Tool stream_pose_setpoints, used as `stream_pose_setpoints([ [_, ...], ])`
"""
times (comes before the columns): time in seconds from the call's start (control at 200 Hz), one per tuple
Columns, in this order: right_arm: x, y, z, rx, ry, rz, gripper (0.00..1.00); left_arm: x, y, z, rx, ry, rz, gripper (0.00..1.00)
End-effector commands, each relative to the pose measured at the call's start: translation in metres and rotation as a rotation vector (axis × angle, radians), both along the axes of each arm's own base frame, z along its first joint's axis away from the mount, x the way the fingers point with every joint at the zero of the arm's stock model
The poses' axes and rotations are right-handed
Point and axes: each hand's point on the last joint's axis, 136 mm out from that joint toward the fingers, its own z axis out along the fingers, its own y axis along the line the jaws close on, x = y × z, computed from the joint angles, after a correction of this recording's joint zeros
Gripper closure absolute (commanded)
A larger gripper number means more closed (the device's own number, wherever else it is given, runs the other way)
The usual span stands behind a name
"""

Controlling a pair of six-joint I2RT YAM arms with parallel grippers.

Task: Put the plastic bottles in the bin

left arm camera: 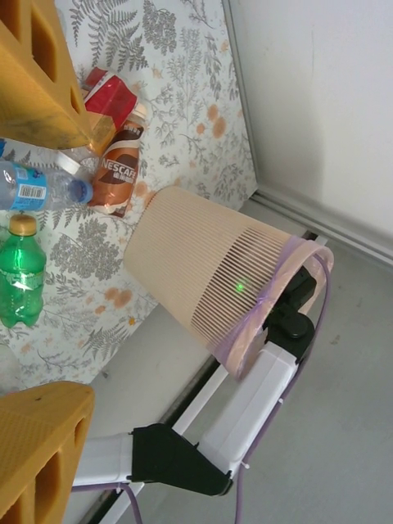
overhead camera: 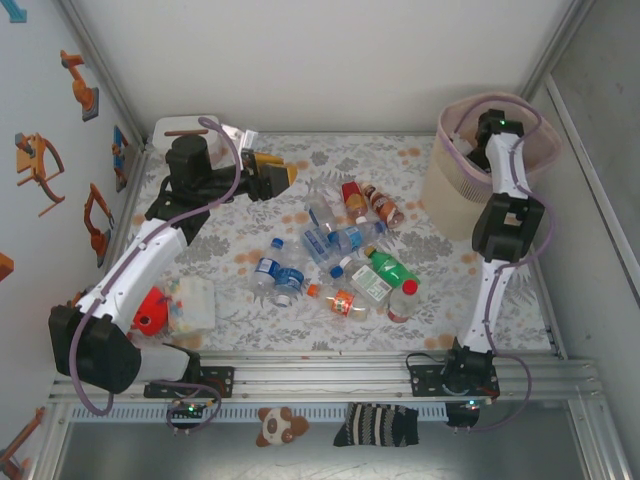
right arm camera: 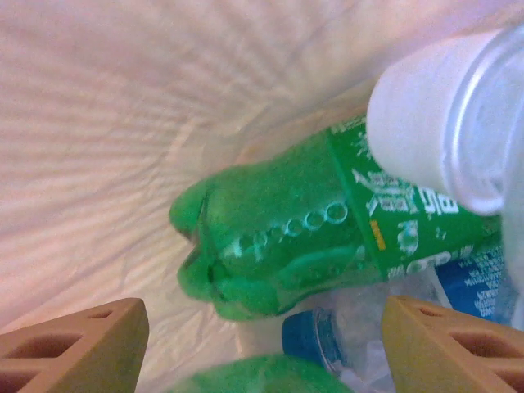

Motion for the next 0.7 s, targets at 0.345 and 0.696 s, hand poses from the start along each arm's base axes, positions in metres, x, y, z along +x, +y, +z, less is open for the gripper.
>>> stream_pose_setpoints([
  [0.345, 0.032, -0.028, 0.024, -0.038, -0.113, -0.222, 0.17, -0.006, 0.009, 0.005, 0.015, -0.016, 0.030, 0.26],
  [0.696, 0.001, -0.014, 0.083, 0.001, -0.192, -0.212, 0.16, -0.006, 0.011, 0.000, 0.042, -0.009, 0.043, 0.26],
])
